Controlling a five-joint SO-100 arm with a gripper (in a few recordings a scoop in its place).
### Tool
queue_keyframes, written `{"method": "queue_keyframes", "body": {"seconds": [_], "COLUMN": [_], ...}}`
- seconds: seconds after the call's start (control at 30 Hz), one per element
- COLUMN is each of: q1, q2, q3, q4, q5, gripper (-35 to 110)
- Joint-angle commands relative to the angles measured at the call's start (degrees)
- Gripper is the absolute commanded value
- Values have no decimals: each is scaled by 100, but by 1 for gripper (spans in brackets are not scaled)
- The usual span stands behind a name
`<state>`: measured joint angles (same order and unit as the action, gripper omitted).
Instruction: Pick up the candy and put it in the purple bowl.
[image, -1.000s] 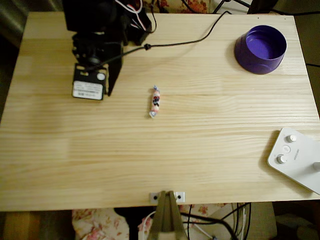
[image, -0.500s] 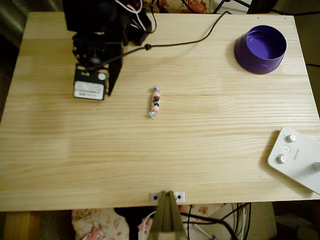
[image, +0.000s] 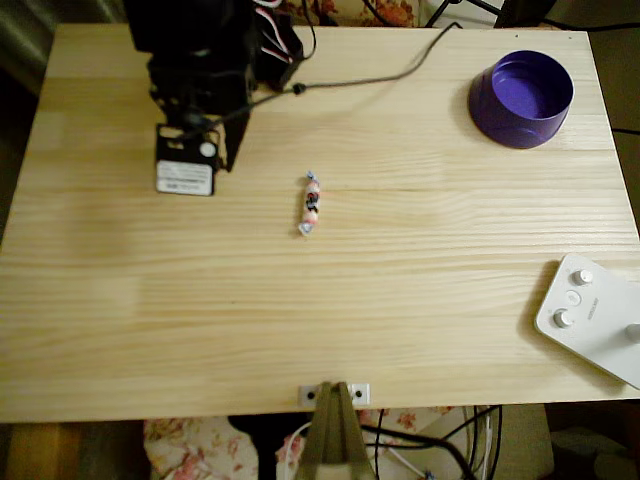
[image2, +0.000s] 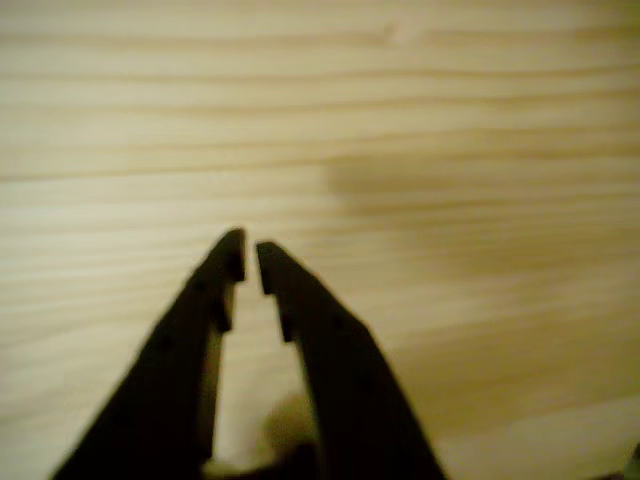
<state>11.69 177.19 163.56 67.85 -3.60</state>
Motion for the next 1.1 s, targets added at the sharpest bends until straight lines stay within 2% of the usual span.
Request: {"method": "queue_keyframes", "body": {"seconds": [0.0, 0.27, 0.83, 1.07], "q1": [-70, -352, -1758, -2136], "q2": [-378, -1301, -4061, -4711], "q3": [-1020, -2065, -5027, -5396], "q4": [158, 483, 2303, 2443], "q5": [44, 132, 1916, 2487], "gripper": [-1, -1, -1, -1]}}
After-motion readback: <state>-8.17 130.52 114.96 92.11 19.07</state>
